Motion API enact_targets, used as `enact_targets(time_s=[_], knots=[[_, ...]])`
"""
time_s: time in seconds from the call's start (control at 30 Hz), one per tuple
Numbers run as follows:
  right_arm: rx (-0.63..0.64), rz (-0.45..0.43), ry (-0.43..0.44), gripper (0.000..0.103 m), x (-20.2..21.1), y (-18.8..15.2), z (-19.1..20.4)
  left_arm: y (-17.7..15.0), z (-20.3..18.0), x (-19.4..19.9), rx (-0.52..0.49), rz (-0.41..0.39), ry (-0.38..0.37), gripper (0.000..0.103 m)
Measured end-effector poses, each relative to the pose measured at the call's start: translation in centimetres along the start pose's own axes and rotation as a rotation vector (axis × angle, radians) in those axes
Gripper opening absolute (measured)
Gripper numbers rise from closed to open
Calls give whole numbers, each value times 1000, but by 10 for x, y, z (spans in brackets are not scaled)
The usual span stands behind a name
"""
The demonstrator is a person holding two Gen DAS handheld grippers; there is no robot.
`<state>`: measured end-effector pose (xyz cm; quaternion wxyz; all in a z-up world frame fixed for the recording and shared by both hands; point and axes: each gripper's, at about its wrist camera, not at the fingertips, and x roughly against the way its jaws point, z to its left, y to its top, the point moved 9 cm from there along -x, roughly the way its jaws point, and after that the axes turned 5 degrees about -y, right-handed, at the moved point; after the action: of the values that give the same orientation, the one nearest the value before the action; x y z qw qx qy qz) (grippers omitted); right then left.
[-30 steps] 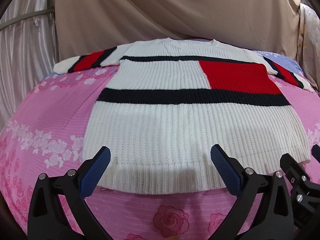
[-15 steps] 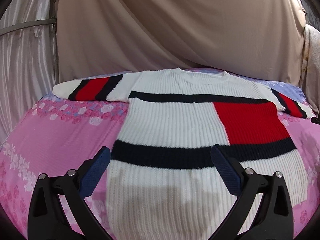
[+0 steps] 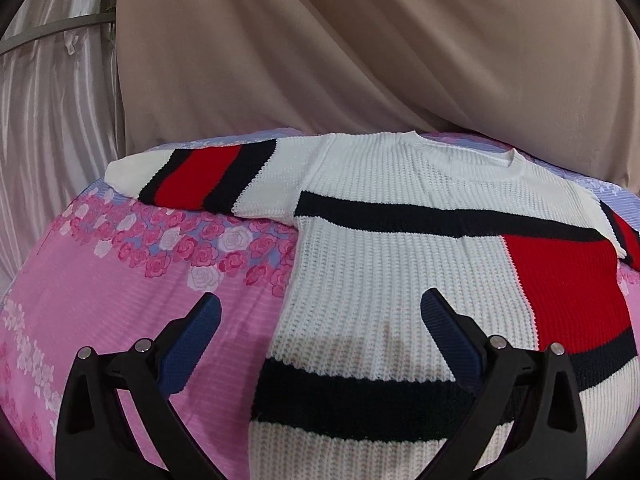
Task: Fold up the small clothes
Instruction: 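Grasp a sleeve cuff with the right gripper while the left gripper grasps the hem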
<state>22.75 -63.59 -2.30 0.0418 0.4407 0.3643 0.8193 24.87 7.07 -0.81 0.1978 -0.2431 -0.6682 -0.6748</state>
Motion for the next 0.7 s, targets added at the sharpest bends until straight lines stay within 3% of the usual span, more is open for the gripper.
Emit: enact_targets(time_s=[0.1, 0.17, 0.27, 0.37, 0.47, 0.53, 0.63, 0.7], knots=[[116, -85, 213, 16, 50, 9, 105, 8, 1, -3, 10, -6, 9, 97], [244, -112, 396, 16, 95, -6, 192, 15, 1, -5, 32, -6, -7, 97], [496, -119, 609, 16, 157, -67, 313, 30, -1, -5, 69, -19, -42, 98], [713, -16, 758, 19, 183, -165, 400, 46, -7, -7, 85, -36, -74, 98], [869, 84, 732, 24, 161, -253, 433, 57, -17, -22, 106, -10, -131, 98], [916, 115, 677, 24, 145, -282, 425, 60, -23, -39, 121, 30, -170, 98], [836, 137, 617, 29, 122, -265, 385, 61, -25, -74, 140, 98, -203, 98], [744, 128, 558, 45, 111, -237, 343, 61, -22, -97, 162, 136, -205, 98]])
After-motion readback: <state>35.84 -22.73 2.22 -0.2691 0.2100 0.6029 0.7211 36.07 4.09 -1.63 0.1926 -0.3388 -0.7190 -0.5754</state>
